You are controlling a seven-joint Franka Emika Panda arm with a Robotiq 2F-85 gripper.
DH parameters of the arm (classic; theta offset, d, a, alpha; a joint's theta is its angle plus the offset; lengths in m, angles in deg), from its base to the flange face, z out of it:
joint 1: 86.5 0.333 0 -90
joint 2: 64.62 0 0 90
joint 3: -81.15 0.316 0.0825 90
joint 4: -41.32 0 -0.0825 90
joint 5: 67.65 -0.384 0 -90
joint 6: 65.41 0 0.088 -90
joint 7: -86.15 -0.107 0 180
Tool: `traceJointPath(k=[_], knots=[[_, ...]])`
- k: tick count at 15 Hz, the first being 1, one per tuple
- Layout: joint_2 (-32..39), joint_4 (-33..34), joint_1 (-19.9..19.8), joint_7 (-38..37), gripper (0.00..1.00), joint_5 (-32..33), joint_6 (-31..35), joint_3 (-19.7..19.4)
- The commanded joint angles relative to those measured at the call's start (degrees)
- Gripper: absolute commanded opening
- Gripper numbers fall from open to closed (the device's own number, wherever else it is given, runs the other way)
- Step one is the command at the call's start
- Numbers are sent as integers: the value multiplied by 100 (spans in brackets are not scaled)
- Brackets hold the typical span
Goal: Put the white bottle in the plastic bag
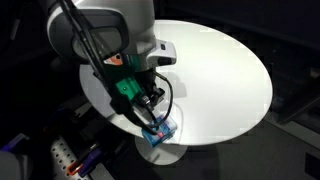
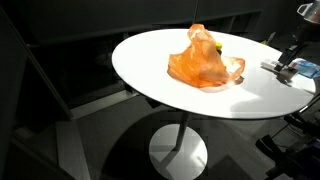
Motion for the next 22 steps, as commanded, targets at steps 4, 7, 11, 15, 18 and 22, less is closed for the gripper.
traceJointPath(k=[4, 7, 11, 15, 18, 22], knots=[[-507, 172, 358, 42, 25, -59, -353, 389], [-814, 279, 621, 194, 25, -254, -619, 580], [-1368, 399, 1091, 638, 25, -824, -1109, 673], [-1399, 419, 1259, 572, 25, -814, -1180, 650], [-1446, 392, 1283, 581, 50, -824, -1228, 648], [-1423, 307, 1344, 693, 25, -848, -1146, 686]])
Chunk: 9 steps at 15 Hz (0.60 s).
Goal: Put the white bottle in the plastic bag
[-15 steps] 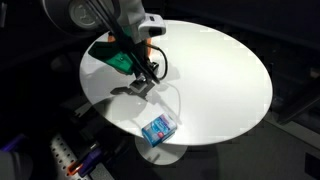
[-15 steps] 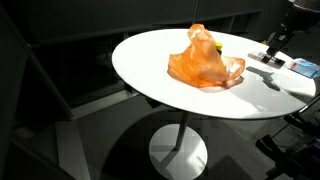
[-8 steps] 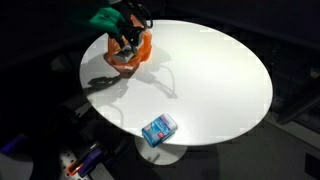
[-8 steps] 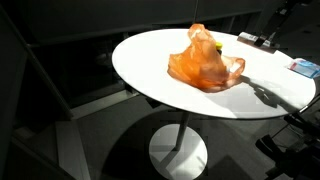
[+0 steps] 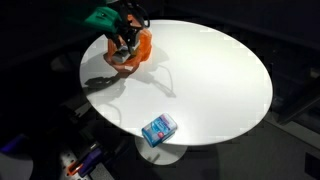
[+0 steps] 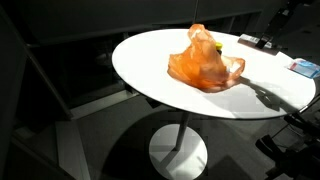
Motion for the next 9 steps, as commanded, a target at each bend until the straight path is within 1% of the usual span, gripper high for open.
traceJointPath(k=[1, 6, 9], knots=[[-85, -67, 131, 124, 25, -27, 75, 40], [-217, -81, 473, 224, 25, -52, 133, 229], [-68, -32, 657, 287, 25, -32, 298, 315]])
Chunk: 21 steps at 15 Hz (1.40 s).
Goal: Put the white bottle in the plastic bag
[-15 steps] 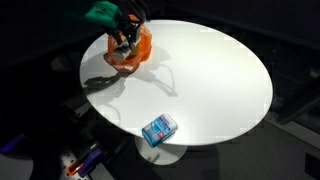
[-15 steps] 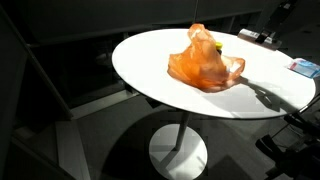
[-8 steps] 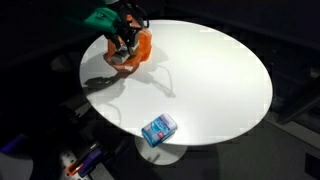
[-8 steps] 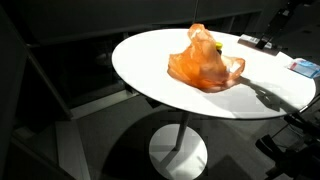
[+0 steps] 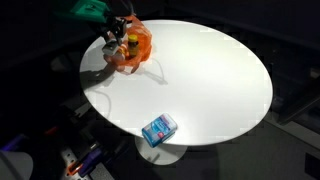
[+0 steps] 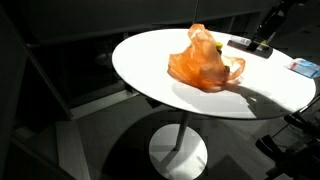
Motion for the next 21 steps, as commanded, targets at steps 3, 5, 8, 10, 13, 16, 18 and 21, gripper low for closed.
traceJointPath(k=[3, 5, 8, 10, 13, 16, 18, 21], knots=[[230, 71, 161, 207, 25, 3, 285, 102], [417, 133, 158, 239, 25, -14, 366, 107], [737, 303, 109, 280, 25, 28, 495, 142], [973, 484, 63, 251, 25, 120, 538, 183], [1309, 769, -5, 202, 25, 193, 580, 249], [1542, 1004, -89, 161, 25, 239, 549, 329], [1606, 1065, -147, 150, 75, 277, 510, 379], [1470, 967, -237, 236, 91, 207, 461, 458]])
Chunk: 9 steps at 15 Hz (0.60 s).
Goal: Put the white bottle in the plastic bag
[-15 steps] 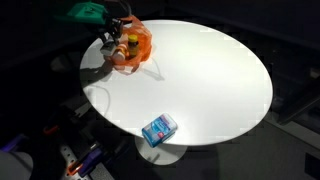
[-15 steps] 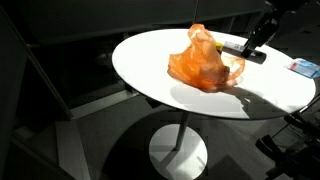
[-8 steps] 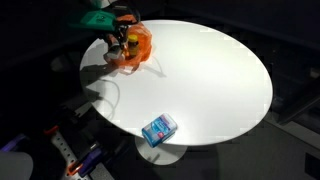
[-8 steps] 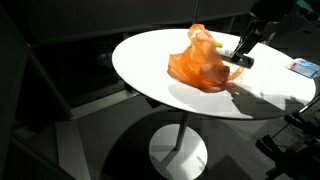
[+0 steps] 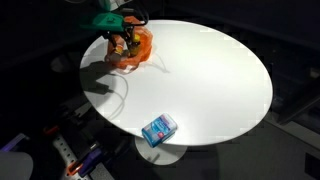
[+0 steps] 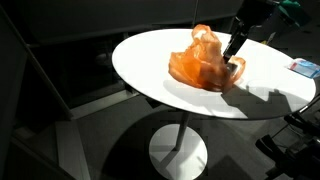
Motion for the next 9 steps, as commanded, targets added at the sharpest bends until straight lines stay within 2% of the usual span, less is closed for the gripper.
traceJointPath(k=[1, 2, 5, 7, 9], knots=[[-167, -16, -205, 125, 97, 8, -121, 164], [-247, -68, -226, 145, 100, -16, -142, 180], [-546, -208, -273, 243, 100, -223, -377, 216], [-752, -227, -277, 206, 100, -281, -850, 156], [-968, -226, -311, -39, 100, -26, -1399, 61]])
